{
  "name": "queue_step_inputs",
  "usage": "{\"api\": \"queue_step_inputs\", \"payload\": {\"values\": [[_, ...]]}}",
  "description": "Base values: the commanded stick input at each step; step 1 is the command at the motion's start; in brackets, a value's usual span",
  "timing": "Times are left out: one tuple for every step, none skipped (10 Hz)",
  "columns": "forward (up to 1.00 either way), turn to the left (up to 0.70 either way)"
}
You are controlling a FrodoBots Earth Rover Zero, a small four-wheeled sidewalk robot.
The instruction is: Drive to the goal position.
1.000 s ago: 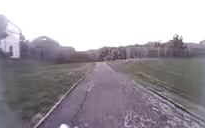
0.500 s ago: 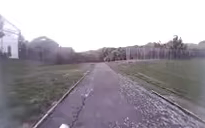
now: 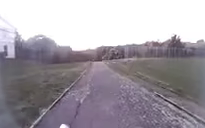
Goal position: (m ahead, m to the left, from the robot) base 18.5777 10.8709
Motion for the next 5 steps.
{"api": "queue_step_inputs", "payload": {"values": [[0.50, 0.00], [0.50, 0.00], [0.50, 0.00], [0.50, 0.00], [0.50, 0.00]]}}
